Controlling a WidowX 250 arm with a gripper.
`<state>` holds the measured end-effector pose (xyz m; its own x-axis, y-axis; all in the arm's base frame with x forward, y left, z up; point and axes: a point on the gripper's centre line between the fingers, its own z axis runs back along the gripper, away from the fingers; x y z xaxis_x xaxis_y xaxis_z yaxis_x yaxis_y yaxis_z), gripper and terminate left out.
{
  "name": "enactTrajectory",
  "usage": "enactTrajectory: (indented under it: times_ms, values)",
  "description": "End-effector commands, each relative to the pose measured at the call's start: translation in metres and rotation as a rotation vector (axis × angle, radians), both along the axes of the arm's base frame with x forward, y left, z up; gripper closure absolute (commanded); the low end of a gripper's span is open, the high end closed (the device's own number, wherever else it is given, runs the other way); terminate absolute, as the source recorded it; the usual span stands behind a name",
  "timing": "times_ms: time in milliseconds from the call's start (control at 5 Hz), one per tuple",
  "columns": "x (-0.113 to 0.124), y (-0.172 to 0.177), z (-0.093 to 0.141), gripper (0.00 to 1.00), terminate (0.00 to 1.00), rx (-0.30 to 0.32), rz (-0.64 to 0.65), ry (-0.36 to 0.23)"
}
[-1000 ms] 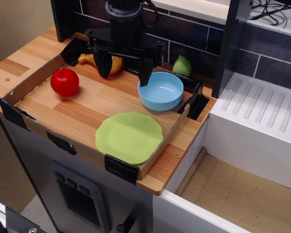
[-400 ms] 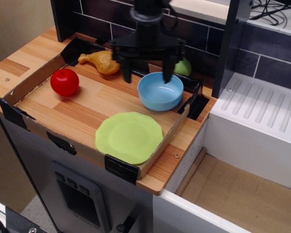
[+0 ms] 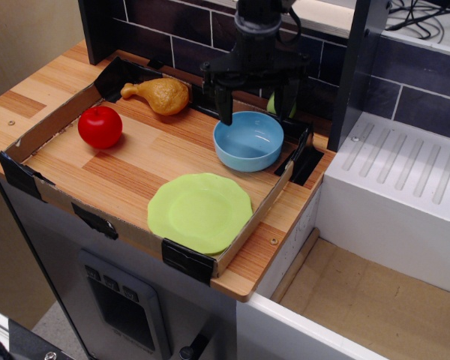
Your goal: Put bowl on plate
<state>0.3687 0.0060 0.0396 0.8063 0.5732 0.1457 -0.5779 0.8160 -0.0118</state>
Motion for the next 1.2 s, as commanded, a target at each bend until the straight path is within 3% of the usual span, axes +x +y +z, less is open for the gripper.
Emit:
enactTrajectory:
  times_ms: [0, 400, 600, 1000]
  values:
    - [0.011, -0.013, -0.002, 0.0, 0.0, 0.034, -0.023, -0.049]
    - [0.013, -0.021, -0.016, 0.0, 0.0, 0.025, -0.016, -0.052]
    - [0.011, -0.02, -0.019, 1.0, 0.0, 0.018, 0.0, -0.041]
    - [0.006, -0.013, -0.024, 1.0, 0.0, 0.01, 0.02, -0.039]
